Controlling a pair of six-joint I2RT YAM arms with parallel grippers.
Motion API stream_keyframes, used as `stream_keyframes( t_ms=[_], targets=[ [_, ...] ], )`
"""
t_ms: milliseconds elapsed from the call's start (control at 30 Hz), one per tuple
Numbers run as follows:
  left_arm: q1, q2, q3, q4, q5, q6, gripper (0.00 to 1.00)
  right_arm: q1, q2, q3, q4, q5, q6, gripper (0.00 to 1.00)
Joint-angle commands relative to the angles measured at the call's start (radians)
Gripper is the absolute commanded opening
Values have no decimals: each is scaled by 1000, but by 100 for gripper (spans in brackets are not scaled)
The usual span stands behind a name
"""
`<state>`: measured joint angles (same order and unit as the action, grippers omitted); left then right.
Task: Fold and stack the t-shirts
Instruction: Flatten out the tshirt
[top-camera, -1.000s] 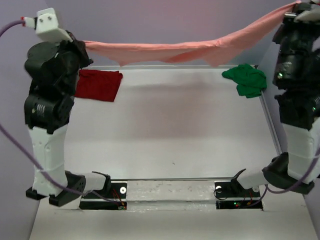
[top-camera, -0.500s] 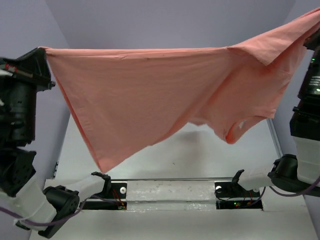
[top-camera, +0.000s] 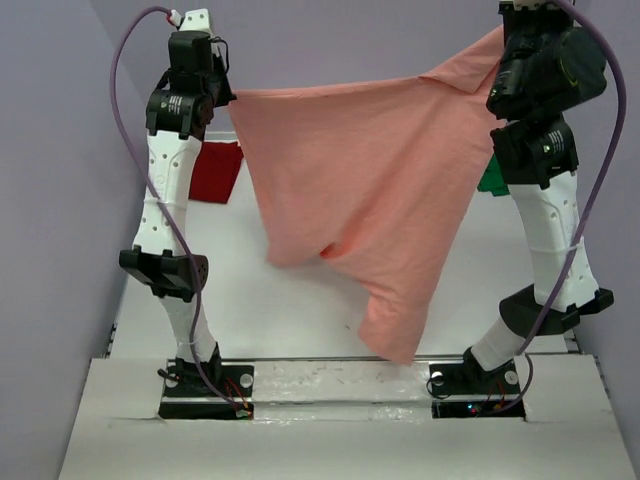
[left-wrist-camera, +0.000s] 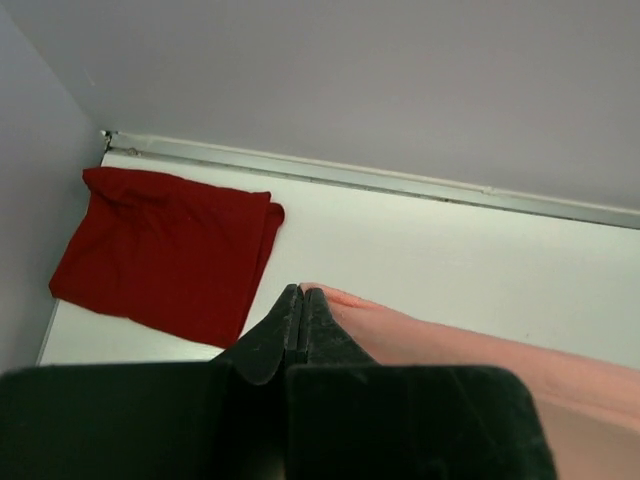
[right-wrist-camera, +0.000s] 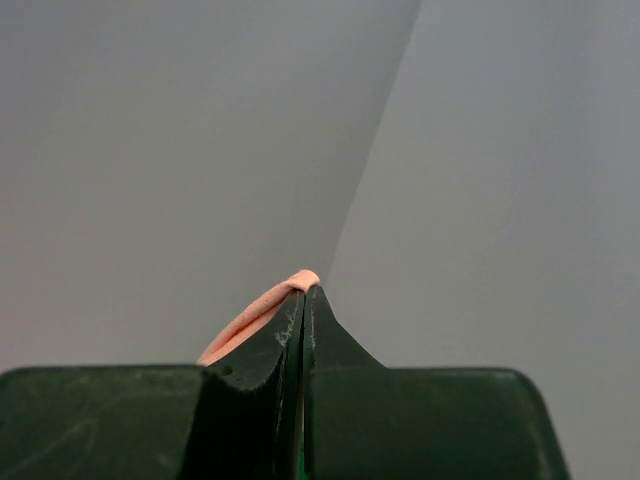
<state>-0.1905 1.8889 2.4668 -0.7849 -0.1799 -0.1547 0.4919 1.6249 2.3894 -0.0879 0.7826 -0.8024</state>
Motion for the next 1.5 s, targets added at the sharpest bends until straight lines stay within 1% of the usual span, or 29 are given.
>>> stream_keyframes(
  t_ms=[0,67,167,233,300,333,400,433,500,533,567,600,667,700,800,867,933,967,1000,1033,1067,1100,1133,1167,1233,1300,1333,1367,1467],
  targets=[
    [20,-194,44,78,59,3,0,-105,27,24,-208,-210,322,0],
    [20,-229,18,95,75,7,0,-116,32,5,-234,-247,347,0],
    [20,-312,-17,125,126,10,0,-116,-2,27,-361,-334,440,0],
    [4,-387,-54,147,152,15,0,-72,-81,2,-369,-312,433,0],
    [-24,-442,-89,157,139,24,0,75,-156,-97,-288,-217,349,0],
    [-41,-502,-130,168,114,33,0,139,-236,-140,-238,-109,233,0],
    [-104,-553,-164,167,76,43,0,270,-301,-226,-92,5,108,0],
    [-122,-600,-198,164,51,47,0,380,-341,-236,-44,111,-8,0],
    [-150,-655,-221,148,33,43,0,466,-381,-304,138,188,-142,0],
    [-153,-671,-245,136,28,40,0,523,-395,-312,186,235,-232,0],
    [-153,-688,-255,128,22,29,0,549,-411,-317,247,253,-268,0],
    [-153,-714,-262,121,22,27,0,574,-415,-329,290,271,-356,0],
    [-153,-734,-261,99,14,29,0,645,-402,-334,457,313,-470,0],
    [-153,-747,-255,90,11,32,0,666,-389,-340,515,316,-577,0],
    [-153,-774,-259,99,5,41,0,740,-344,-294,579,310,-633,0],
    [-155,-783,-256,99,-1,44,0,749,-298,-265,582,279,-638,0],
    [-153,-772,-256,99,-3,50,0,749,-269,-256,558,241,-551,0],
    [-155,-762,-259,101,-9,53,0,749,-266,-248,474,187,-494,0],
    [-155,-737,-262,102,-22,56,0,731,-266,-248,427,150,-430,0],
    [-153,-728,-278,122,-27,60,0,700,-264,-242,351,112,-267,0],
    [-153,-719,-295,143,-26,64,0,650,-257,-176,147,11,-157,0],
    [-153,-700,-327,188,-9,66,0,491,-246,-133,19,-73,91,0],
    [-153,-689,-339,208,-4,69,0,417,-211,-92,-93,-247,188,0],
    [-153,-673,-345,225,-3,72,0,357,-191,-72,-155,-290,231,0],
    [-150,-614,-339,252,2,79,0,265,-128,-24,-185,-341,264,0],
    [-133,-576,-327,269,-6,95,0,102,-63,-21,-216,-439,323,0],
    [-116,-532,-298,274,2,92,0,-20,-36,43,-260,-521,421,0],
    [-92,-507,-281,271,16,90,0,-60,-10,71,-312,-540,449,0],
    [-11,-421,-207,253,68,92,0,-186,30,59,-309,-557,445,0]
  ],
)
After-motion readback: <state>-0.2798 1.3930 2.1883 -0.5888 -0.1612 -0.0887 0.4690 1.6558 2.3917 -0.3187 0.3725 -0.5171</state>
